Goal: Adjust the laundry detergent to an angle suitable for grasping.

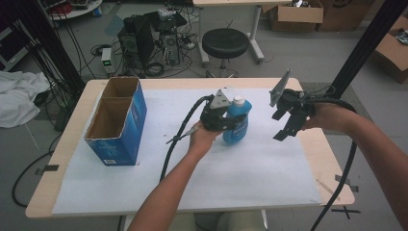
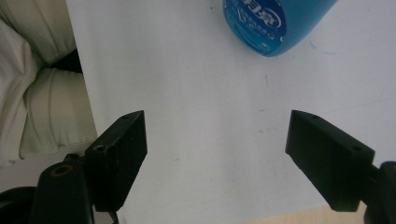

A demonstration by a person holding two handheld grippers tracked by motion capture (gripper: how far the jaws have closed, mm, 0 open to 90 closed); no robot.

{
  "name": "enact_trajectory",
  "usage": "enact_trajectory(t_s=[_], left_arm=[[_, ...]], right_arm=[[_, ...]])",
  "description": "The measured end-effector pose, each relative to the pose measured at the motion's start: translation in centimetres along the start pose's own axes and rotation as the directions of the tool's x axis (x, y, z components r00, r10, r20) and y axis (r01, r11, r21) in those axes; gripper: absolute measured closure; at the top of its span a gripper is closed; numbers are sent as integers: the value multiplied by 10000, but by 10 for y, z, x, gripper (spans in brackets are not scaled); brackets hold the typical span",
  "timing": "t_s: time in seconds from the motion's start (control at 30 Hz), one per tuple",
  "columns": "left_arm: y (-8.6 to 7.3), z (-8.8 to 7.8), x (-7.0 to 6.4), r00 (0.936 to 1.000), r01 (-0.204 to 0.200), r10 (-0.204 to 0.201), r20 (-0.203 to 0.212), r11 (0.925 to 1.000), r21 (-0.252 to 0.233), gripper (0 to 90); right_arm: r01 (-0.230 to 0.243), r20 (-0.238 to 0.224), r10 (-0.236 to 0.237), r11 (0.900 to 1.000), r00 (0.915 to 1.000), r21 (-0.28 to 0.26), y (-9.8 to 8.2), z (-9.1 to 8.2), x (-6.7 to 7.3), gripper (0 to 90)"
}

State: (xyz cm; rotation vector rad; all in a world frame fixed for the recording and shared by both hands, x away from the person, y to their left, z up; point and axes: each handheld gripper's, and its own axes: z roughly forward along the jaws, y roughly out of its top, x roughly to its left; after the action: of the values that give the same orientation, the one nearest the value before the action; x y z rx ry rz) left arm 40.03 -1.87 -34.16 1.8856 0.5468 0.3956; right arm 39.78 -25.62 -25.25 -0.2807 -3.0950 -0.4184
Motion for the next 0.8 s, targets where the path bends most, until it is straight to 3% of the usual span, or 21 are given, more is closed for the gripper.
enact_trajectory(t_s=[0.2,0.33,0.4,0.47,0.5,0.8], left_arm=[[8,-23,5,9993,-282,284,234,9996,-99,451],[12,-39,6,9973,-422,428,600,9990,-113,451],[15,-50,5,9933,-716,714,904,9974,-12,451],[15,-52,4,9925,-721,721,986,9974,-34,451],[18,-58,4,9886,-910,898,1209,9958,38,451],[22,-80,4,9732,-1159,1133,2000,9933,11,450]], right_arm=[[91,21,-91,10000,10000,-23,2,-2,3,205],[86,37,-86,10000,10000,0,3,-2,4,205],[116,58,-116,9999,9999,1,5,-3,6,204],[104,63,-104,9999,9999,43,6,-3,7,205],[125,68,-126,9999,9999,46,7,-3,7,204],[248,81,-248,9997,9997,42,14,-4,12,204]])
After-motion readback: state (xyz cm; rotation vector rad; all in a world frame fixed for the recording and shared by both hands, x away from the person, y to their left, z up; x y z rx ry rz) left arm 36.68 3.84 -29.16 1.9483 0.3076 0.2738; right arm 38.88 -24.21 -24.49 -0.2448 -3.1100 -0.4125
